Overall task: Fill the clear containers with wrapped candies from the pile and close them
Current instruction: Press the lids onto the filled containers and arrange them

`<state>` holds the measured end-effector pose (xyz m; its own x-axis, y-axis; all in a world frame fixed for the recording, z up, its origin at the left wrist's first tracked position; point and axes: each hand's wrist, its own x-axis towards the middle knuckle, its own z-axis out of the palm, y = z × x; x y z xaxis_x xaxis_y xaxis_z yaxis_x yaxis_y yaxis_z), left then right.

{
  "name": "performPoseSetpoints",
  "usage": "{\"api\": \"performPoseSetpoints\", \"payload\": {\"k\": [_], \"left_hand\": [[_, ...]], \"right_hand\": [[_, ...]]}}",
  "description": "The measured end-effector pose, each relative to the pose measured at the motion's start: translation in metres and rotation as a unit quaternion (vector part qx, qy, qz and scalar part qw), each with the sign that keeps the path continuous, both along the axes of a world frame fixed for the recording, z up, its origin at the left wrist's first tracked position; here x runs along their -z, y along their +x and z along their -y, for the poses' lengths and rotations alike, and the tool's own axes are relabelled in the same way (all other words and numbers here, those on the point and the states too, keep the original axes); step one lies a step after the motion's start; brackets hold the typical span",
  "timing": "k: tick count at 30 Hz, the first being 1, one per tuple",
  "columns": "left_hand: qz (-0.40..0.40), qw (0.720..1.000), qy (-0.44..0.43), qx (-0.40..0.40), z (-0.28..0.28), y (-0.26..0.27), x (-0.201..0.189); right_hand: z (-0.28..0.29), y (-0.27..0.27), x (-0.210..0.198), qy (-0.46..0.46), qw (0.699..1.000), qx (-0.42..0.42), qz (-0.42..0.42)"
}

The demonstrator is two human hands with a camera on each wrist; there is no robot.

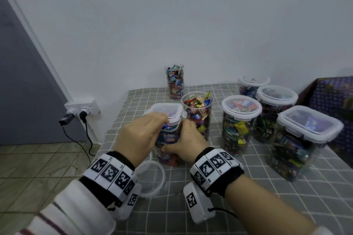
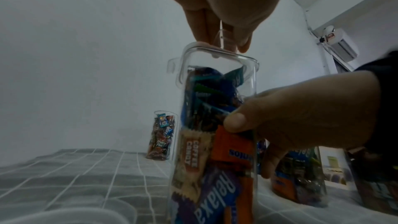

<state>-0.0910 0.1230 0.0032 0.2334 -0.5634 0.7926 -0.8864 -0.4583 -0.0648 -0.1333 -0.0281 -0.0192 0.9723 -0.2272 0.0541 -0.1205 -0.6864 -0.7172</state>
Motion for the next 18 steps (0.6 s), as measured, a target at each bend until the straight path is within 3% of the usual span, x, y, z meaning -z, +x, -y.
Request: {"api": "performPoseSetpoints", "payload": {"k": [18], "left_hand": [[0.012,0.999,0.034,0.028,-0.014,-0.001,0.006]], "right_hand": [[0.004,0.008,0.006,0.01,1.0,-0.013,-0.006]]}}
